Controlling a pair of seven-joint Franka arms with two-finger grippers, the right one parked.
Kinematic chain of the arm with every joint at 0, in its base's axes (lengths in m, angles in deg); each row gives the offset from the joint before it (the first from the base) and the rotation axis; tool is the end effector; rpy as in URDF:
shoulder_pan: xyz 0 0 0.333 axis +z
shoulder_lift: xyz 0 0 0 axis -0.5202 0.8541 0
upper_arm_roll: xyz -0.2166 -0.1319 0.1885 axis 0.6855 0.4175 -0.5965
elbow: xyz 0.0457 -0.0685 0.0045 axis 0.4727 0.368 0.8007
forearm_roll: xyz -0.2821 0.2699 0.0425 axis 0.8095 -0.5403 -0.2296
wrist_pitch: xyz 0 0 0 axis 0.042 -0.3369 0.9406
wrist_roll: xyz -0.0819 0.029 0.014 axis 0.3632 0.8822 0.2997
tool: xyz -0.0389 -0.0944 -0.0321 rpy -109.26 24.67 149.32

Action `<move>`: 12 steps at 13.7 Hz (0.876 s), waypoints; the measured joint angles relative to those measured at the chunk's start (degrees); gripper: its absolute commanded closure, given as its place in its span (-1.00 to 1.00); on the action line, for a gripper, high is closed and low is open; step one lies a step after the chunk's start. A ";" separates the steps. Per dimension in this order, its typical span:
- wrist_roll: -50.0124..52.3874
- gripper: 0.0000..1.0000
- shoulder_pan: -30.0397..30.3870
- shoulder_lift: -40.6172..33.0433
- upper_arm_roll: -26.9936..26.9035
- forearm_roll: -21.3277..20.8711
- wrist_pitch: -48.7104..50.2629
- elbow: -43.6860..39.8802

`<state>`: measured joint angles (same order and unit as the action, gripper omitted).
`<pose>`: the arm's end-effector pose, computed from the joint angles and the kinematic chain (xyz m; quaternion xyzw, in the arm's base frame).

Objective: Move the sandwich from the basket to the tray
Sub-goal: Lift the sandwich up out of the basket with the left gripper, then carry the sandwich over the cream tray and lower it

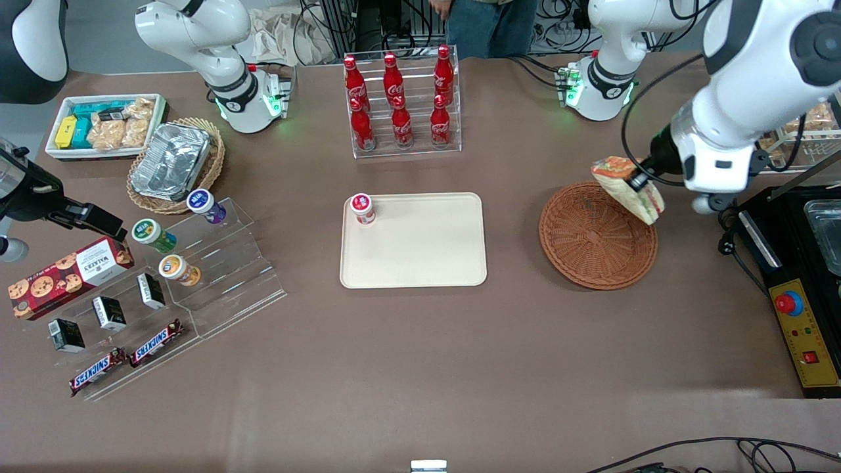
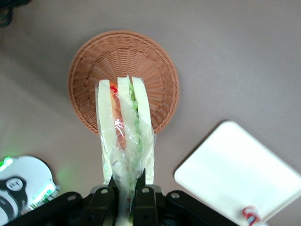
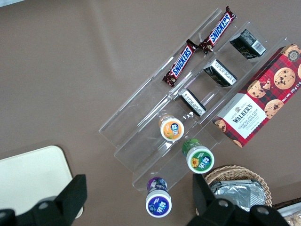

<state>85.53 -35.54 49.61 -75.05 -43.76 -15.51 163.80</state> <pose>0.5061 -0.1515 0.5661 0.9504 0.3020 -0.0746 0.0044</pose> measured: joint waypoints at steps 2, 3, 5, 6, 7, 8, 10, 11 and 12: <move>-3.81 1.00 -0.05 0.35 3.14 0.02 0.30 -0.04; -5.40 1.00 -0.09 0.79 5.08 0.05 0.39 -0.01; -6.10 1.00 -0.25 2.27 8.55 1.37 0.40 0.06; -5.56 1.00 -0.64 3.24 9.70 2.23 0.22 0.08; -4.94 0.95 -1.83 4.33 10.20 2.57 -0.48 0.09; -4.70 0.95 -3.91 5.30 10.28 2.54 -2.07 0.18; -3.82 0.97 -8.33 6.76 10.39 2.12 -5.93 1.18; -3.66 0.97 -9.66 7.71 10.48 2.12 -7.78 2.03; -3.66 0.97 -10.40 9.17 10.61 2.16 -9.89 2.73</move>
<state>81.87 -45.94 58.78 -64.44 -41.60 -25.40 166.53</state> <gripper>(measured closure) 0.872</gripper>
